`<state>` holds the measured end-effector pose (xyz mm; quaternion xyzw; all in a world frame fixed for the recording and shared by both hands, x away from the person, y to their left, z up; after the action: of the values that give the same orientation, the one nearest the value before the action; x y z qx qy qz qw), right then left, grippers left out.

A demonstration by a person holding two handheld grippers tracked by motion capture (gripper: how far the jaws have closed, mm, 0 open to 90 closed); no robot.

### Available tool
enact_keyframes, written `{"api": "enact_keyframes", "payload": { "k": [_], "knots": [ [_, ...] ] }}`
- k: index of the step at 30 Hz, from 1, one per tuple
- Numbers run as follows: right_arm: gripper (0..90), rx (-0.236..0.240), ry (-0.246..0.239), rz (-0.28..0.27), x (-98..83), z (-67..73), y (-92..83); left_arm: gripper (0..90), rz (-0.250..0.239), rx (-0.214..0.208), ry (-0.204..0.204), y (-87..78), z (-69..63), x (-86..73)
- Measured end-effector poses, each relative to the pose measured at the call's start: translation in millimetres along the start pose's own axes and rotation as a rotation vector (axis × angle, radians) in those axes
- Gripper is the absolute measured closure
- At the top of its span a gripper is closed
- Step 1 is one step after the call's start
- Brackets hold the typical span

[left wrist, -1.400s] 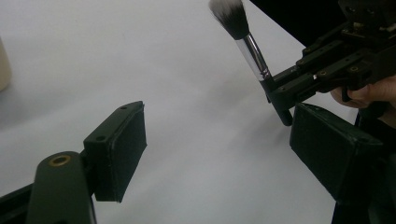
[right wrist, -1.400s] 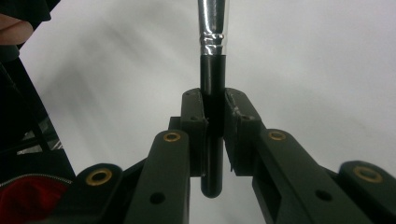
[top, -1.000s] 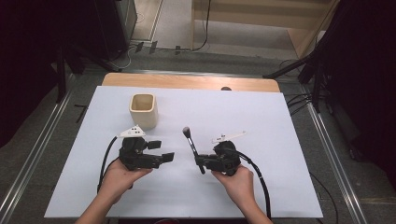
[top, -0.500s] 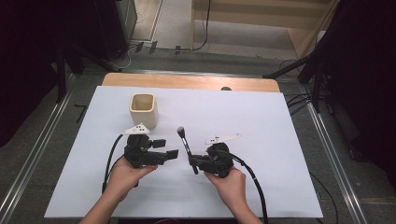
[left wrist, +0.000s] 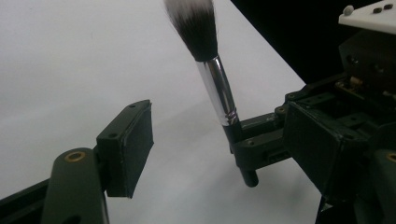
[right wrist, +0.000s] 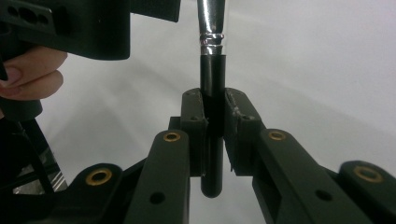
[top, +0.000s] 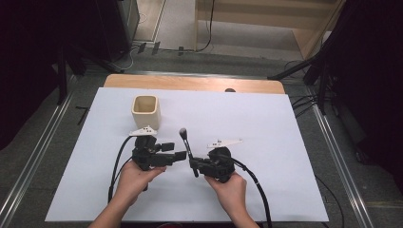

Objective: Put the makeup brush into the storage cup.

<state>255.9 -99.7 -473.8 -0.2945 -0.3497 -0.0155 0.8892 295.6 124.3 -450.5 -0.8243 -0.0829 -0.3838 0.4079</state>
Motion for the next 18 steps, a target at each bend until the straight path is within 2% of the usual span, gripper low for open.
{"api": "enact_keyframes", "payload": {
  "k": [3,8,11,18],
  "knots": [
    [80.2,0.001,0.007,-0.004,0.0,-0.3,0.5,27.7,-0.008,0.008,0.003,1.5,-1.3,0.7],
    [80.2,0.003,0.015,-0.013,0.3,-0.7,2.5,31.1,0.011,0.007,-0.015,7.8,-2.9,0.7],
    [80.2,0.002,0.018,-0.014,-0.2,-0.6,4.4,33.5,-0.003,0.006,-0.053,9.5,-2.8,2.0],
    [80.2,0.009,0.033,-0.039,-1.0,1.2,8.0,35.5,0.009,0.031,-0.074,13.7,-0.8,2.7]
  ]
}}
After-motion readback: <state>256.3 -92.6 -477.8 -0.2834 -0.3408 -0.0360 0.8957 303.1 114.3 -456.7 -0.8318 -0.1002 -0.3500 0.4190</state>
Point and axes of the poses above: each handheld gripper's, and its own axes: y roughly forward along the jaws, x roughly out of its top, z roughly to its left, the point moved 1 cm from there along y, roughly forward along the jaws, and after that the axes turned 14 degrees about x, right-handed, at the moved point
